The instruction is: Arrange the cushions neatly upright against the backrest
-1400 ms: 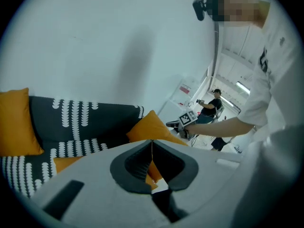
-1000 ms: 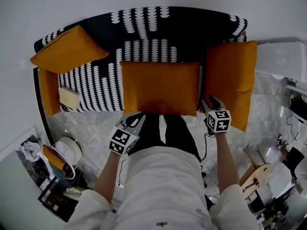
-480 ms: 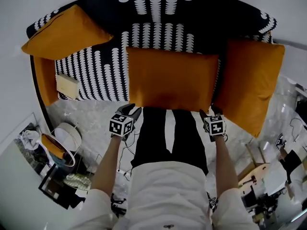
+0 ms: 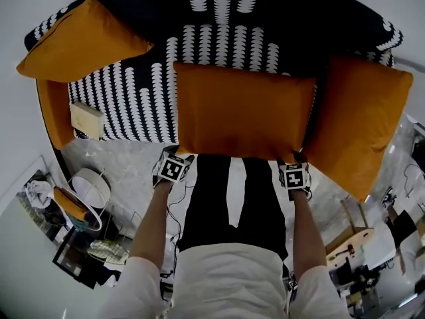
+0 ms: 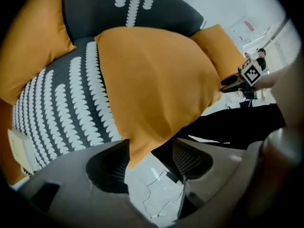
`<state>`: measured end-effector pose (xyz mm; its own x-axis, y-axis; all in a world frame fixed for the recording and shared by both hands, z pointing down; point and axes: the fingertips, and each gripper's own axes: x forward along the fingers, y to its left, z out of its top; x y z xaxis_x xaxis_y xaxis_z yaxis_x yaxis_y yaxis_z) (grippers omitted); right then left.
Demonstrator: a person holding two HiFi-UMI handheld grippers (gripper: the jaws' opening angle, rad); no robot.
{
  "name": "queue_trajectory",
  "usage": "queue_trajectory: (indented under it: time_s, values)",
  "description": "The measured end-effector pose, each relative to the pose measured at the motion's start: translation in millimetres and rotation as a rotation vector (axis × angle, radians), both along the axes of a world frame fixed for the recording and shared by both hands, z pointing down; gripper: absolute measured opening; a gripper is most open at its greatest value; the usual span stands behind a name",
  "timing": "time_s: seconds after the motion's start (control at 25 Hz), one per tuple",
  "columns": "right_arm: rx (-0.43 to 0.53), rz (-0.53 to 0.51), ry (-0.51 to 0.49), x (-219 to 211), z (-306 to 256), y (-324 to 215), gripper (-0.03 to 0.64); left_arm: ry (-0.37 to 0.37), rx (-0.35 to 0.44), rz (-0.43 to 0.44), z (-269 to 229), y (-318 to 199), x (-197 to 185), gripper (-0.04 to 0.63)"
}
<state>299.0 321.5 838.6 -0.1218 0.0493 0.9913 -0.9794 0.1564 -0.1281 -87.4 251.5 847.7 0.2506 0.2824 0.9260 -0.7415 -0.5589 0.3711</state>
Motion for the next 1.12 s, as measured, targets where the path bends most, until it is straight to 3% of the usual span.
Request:
queue_trajectory:
  time_s: [0.2, 0.36, 0.48, 0.6, 0.84, 1.04, 1.12]
  values:
    - [-0.032, -0.019, 0.056, -4, 14, -16, 0.231, -0.099, -0.077, 0.099, 38, 7, -1, 0.272]
    - [-0.015, -0.089, 0.073, -5, 8, -18, 0.116, -0.142, -0.061, 0.098, 36, 2, 5, 0.195]
    - [0.021, -0.152, 0.093, -6, -4, -18, 0.027, -0.101, -0.011, 0.104, 23, 1, 7, 0.104]
    - [0.081, -0.145, 0.113, -6, -22, -27, 0.011, -0.05, 0.046, 0.122, 2, -13, 11, 0.023]
    - [0.221, -0.023, 0.138, 0, -80, -63, 0.011, 0.076, 0.165, 0.021, -53, -55, 16, 0.018]
    - [0.358, 0.021, 0.132, -1, -142, -123, 0.011, 0.117, 0.231, -0.061, -108, -105, 14, 0.017]
    - [0.366, 0.018, 0.117, -7, -162, -146, 0.011, 0.129, 0.227, -0.11, -131, -123, 7, 0.017]
